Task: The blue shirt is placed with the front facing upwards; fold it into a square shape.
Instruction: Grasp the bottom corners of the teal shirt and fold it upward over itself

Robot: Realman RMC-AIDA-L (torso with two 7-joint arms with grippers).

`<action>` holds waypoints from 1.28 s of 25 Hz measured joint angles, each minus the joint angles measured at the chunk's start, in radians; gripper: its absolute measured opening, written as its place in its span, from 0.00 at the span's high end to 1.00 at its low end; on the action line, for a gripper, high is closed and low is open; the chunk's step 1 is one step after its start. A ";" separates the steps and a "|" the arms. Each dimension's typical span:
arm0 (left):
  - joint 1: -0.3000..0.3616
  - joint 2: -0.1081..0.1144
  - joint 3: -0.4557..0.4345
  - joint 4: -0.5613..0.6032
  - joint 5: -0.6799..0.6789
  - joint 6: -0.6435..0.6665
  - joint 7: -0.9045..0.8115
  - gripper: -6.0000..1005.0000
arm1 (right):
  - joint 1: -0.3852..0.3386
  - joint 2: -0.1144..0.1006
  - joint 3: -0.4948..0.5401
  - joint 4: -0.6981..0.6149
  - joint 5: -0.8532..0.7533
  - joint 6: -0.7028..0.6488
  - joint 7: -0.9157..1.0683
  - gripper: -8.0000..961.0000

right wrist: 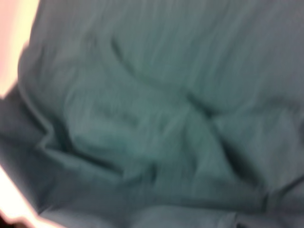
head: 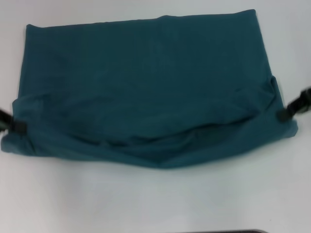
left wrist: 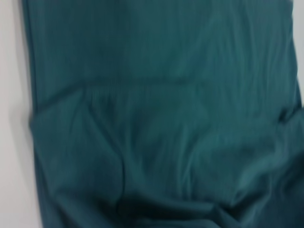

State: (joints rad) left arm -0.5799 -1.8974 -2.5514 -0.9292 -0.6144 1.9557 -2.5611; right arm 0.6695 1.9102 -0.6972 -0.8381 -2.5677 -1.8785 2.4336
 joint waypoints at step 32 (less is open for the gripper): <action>-0.267 -0.002 0.112 0.180 0.099 -0.658 -0.172 0.94 | 0.080 0.035 0.027 0.008 0.116 0.642 0.069 0.94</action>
State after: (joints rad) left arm -0.8472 -1.8997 -2.4399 -0.7494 -0.5156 1.2977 -2.7335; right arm 0.7494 1.9454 -0.6707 -0.8297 -2.4513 -1.2367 2.5022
